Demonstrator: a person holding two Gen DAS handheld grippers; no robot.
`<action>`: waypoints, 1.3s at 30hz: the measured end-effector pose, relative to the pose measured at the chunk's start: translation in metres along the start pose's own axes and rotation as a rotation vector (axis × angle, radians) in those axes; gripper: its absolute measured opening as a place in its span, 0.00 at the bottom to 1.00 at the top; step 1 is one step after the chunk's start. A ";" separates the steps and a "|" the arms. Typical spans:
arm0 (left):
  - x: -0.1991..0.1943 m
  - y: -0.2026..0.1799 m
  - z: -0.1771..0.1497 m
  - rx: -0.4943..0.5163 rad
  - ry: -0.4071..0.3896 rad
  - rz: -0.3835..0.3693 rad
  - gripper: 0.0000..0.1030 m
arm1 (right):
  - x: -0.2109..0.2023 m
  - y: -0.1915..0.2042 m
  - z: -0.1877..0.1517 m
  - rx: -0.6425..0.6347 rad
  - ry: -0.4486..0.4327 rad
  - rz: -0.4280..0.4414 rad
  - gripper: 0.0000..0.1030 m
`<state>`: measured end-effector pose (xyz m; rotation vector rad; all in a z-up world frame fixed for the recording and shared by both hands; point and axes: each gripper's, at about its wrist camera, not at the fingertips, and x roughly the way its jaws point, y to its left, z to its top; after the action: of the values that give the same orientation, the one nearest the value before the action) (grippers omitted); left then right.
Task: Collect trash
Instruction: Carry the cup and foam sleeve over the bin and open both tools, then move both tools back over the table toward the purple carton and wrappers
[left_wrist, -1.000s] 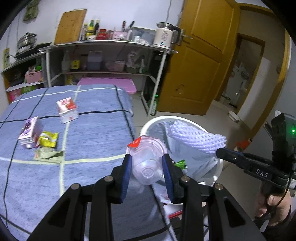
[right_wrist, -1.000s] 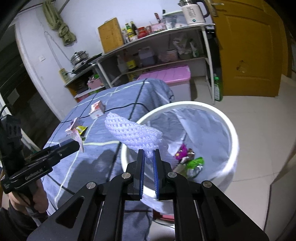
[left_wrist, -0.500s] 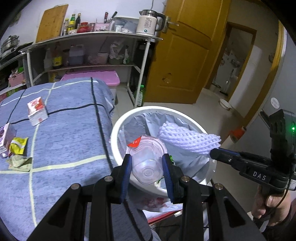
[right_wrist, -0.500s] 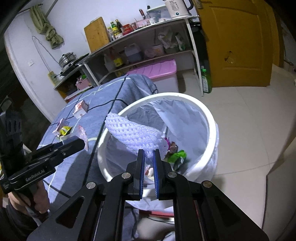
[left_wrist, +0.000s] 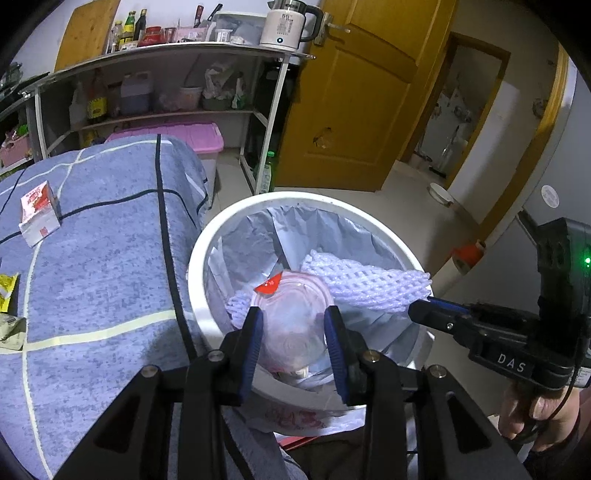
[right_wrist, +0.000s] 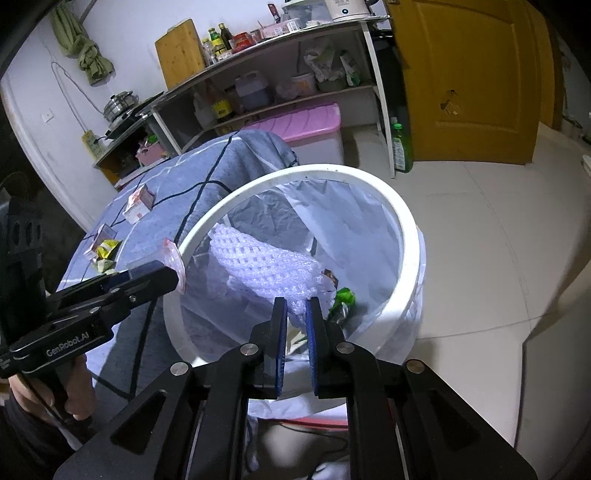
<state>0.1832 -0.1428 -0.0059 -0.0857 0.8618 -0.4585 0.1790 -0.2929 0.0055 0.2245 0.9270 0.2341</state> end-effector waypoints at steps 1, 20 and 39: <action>0.001 0.001 0.000 -0.002 0.001 -0.004 0.43 | 0.000 0.000 0.000 0.000 -0.001 -0.002 0.12; -0.024 0.006 -0.005 -0.009 -0.047 -0.009 0.46 | -0.017 0.020 0.001 -0.031 -0.047 0.011 0.27; -0.069 0.033 -0.025 -0.067 -0.106 0.075 0.46 | -0.035 0.074 -0.010 -0.125 -0.069 0.068 0.27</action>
<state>0.1372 -0.0811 0.0185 -0.1375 0.7735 -0.3514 0.1430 -0.2320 0.0479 0.1477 0.8340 0.3440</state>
